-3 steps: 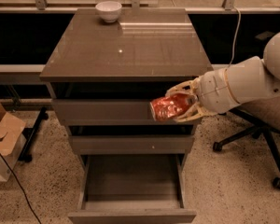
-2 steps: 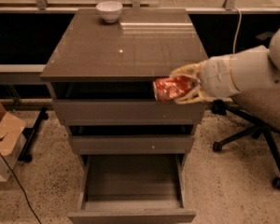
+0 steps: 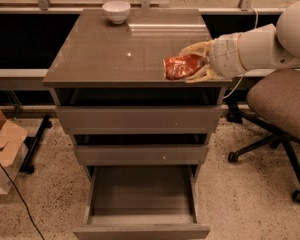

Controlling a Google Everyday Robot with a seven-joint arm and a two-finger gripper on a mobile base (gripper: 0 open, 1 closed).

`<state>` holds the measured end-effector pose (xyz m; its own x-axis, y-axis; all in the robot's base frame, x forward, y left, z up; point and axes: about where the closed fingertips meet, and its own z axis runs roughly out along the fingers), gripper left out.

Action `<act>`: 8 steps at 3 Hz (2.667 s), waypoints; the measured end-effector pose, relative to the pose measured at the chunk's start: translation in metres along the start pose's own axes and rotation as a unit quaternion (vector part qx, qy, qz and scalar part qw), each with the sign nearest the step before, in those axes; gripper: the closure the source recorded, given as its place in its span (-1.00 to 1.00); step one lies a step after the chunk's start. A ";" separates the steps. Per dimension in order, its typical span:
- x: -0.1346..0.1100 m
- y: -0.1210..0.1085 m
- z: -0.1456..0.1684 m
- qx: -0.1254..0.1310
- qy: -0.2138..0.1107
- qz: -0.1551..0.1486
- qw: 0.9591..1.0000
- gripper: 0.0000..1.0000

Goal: Pick coke can from bottom drawer and place on counter

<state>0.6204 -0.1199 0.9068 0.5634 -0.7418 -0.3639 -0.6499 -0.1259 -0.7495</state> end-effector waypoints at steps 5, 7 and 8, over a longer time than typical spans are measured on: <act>0.064 -0.078 0.085 -0.032 0.024 0.018 0.999 0.62; 0.063 -0.083 0.125 -0.054 -0.026 0.033 0.998 -0.47; 0.063 -0.082 0.127 -0.055 -0.026 0.033 0.998 -0.93</act>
Offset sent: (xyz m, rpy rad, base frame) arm 0.1018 -0.0025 0.0177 -0.0186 -0.0130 -0.0714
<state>0.7742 -0.0724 0.8755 0.5422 -0.7156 -0.4403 -0.7361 -0.1519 -0.6596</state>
